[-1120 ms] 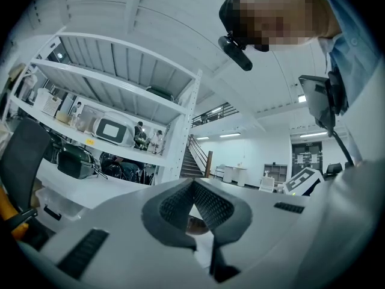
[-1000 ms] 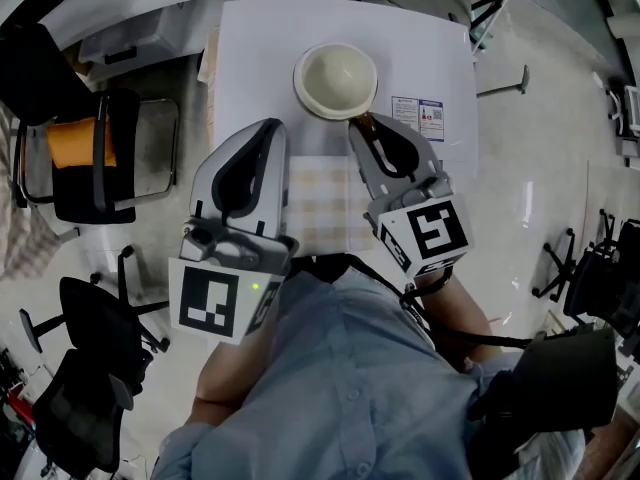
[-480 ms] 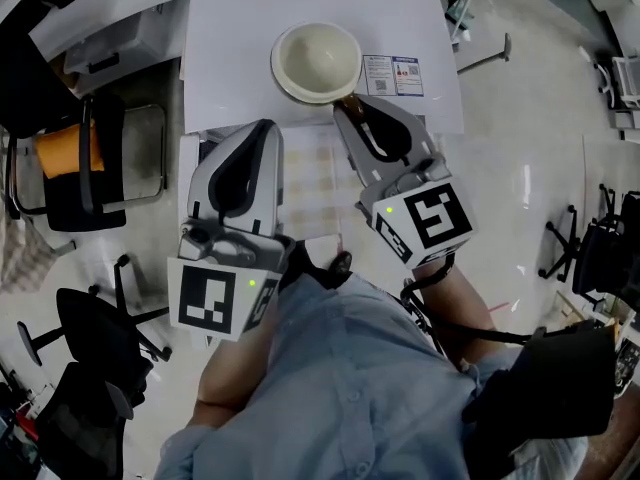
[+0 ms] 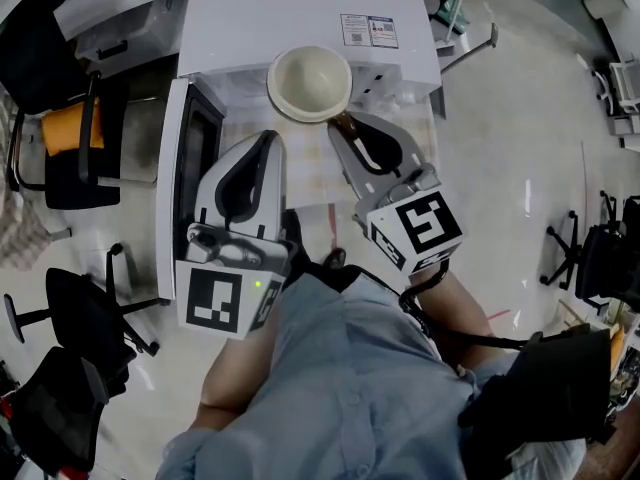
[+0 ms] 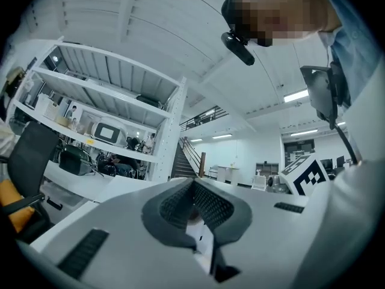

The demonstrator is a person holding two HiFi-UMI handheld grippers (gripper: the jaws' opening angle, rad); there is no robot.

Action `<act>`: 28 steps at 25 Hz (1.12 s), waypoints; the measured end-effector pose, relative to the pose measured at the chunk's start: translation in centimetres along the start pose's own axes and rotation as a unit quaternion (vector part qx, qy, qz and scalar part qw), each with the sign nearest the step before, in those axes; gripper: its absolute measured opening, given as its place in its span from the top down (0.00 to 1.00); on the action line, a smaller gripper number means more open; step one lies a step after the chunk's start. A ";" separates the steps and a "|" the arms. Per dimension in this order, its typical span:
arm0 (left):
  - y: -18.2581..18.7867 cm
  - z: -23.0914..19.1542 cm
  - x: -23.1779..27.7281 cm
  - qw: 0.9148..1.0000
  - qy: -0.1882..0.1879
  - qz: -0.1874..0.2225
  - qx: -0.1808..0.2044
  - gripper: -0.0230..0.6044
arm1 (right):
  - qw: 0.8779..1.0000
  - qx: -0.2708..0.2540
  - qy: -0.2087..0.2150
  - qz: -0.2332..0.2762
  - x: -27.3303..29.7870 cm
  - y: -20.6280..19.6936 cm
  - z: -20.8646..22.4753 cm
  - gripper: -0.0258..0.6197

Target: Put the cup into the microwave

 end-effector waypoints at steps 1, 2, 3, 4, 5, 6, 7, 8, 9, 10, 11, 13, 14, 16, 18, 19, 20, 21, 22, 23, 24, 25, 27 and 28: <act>0.0 0.5 -0.4 1.000 -0.001 0.005 -0.001 0.96 | 1.000 0.000 0.001 -0.001 -0.5 -0.4 -0.4 0.89; -0.1 0.9 -0.9 1.000 -0.001 0.007 -0.002 0.96 | 1.000 0.001 0.003 -0.001 -0.9 -0.8 -0.7 0.89; -0.4 1.1 -1.3 1.000 0.000 0.005 -0.001 0.96 | 1.000 0.001 0.004 -0.002 -1.3 -1.3 -1.0 0.89; -0.7 1.3 -1.7 1.000 0.002 0.001 0.002 0.96 | 1.000 0.002 0.004 -0.004 -1.5 -1.7 -1.3 0.89; -1.1 1.4 -2.1 1.000 0.003 -0.002 0.004 0.96 | 1.000 0.003 0.005 -0.006 -1.7 -2.2 -1.5 0.89; -1.3 1.6 -2.3 1.000 0.002 -0.003 0.004 0.96 | 1.000 0.005 0.005 -0.008 -1.9 -2.7 -1.7 0.89; -1.5 1.7 -2.5 1.000 0.000 -0.002 0.004 0.96 | 1.000 0.007 0.005 -0.010 -2.0 -3.2 -1.9 0.89; -1.7 1.8 -2.6 1.000 -0.002 -0.001 0.003 0.96 | 1.000 0.010 0.004 -0.013 -2.1 -3.7 -2.0 0.89; -1.9 1.7 -2.7 1.000 -0.003 -0.001 0.004 0.96 | 1.000 0.012 0.002 -0.016 -2.0 -4.2 -2.0 0.89; -2.1 1.6 -2.7 1.000 -0.003 0.000 0.005 0.96 | 1.000 0.015 0.001 -0.019 -1.9 -4.7 -2.1 0.89; -2.3 1.4 -2.6 1.000 -0.002 -0.002 0.007 0.95 | 1.000 0.017 0.000 -0.022 -1.8 -5.1 -2.1 0.89; -3.1 1.0 -2.6 1.000 -0.002 -0.018 0.018 0.96 | 0.999 0.021 -0.001 -0.027 -1.4 -5.7 -2.1 0.89; -3.5 0.9 -2.6 0.999 -0.003 -0.028 0.024 0.96 | 0.999 0.024 -0.001 -0.029 -1.2 -5.9 -2.0 0.89; -3.9 0.6 -2.3 0.999 -0.009 -0.034 0.027 0.96 | 0.999 0.029 -0.002 -0.032 -0.7 -6.3 -2.0 0.89; -4.0 0.2 -2.1 0.999 -0.013 -0.034 0.024 0.96 | 0.999 0.030 0.000 -0.034 -0.1 -6.5 -1.9 0.89; -4.1 0.0 -2.0 0.999 -0.015 -0.034 0.022 0.96 | 0.999 0.031 -0.001 -0.037 0.2 -6.8 -1.8 0.89; -4.2 -0.2 -1.9 0.999 -0.016 -0.035 0.021 0.96 | 0.999 0.033 -0.003 -0.040 0.5 -7.1 -1.7 0.89; -4.3 -0.4 -1.8 0.999 -0.018 -0.035 0.021 0.96 | 0.998 0.036 -0.005 -0.043 0.8 -7.4 -1.6 0.89; -4.4 -0.7 -1.7 0.999 -0.020 -0.035 0.021 0.96 | 0.998 0.038 -0.008 -0.047 1.1 -7.8 -1.5 0.89; -4.5 -0.9 -1.5 0.999 -0.022 -0.035 0.021 0.96 | 0.998 0.040 -0.011 -0.050 1.5 -8.2 -1.3 0.89; -4.7 -1.2 -1.3 0.999 -0.024 -0.035 0.021 0.96 | 0.998 0.043 -0.014 -0.053 1.8 -8.5 -1.1 0.89; -4.9 -1.4 -1.1 0.999 -0.025 -0.035 0.019 0.96 | 0.997 0.044 -0.015 -0.055 2.2 -8.9 -0.9 0.89; -5.3 -1.9 -0.8 0.999 -0.026 -0.036 0.015 0.96 | 0.997 0.045 -0.013 -0.060 3.0 -9.5 -0.7 0.89; -5.6 -2.1 -0.6 0.999 -0.026 -0.037 0.013 0.96 | 0.997 0.046 -0.013 -0.062 3.3 -9.9 -0.6 0.89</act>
Point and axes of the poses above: the fingertips, and each gripper's own axes: x forward along the fingers, z to its right, y out of its top, the point moved 5 cm from there along -x, backward along the fingers, and after that the axes turned 1 degree about y, right-handed, at the moved point
